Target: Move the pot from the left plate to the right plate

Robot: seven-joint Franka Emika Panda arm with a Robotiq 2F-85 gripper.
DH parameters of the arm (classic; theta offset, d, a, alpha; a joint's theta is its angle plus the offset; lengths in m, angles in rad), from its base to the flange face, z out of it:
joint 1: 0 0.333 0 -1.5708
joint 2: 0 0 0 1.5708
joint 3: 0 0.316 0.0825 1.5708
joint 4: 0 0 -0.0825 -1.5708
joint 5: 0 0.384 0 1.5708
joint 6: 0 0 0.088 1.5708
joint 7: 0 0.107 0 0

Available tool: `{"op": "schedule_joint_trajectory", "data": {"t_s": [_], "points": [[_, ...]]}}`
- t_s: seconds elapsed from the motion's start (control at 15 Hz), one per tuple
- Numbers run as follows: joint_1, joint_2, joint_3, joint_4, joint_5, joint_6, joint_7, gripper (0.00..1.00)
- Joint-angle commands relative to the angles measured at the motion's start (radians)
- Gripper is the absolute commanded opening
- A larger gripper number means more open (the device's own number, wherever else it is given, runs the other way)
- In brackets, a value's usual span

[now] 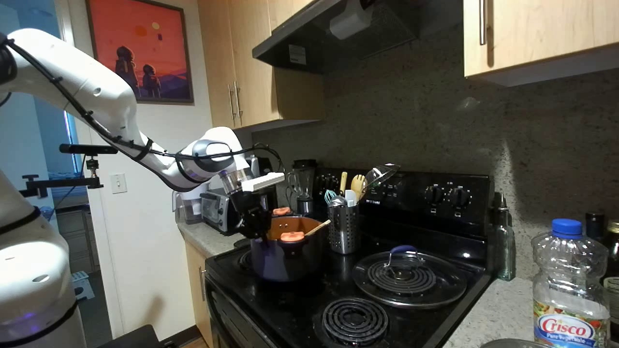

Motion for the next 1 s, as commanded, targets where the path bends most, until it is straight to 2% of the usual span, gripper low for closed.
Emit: {"op": "schedule_joint_trajectory", "data": {"t_s": [0.0, 0.53, 0.93], "points": [[-0.019, -0.044, -0.009, 0.001, -0.039, -0.001, 0.05, 0.05], [-0.056, -0.074, -0.047, -0.03, -0.052, -0.026, 0.074, 0.05], [-0.098, -0.19, -0.079, -0.075, -0.069, -0.109, 0.062, 0.05]]}}
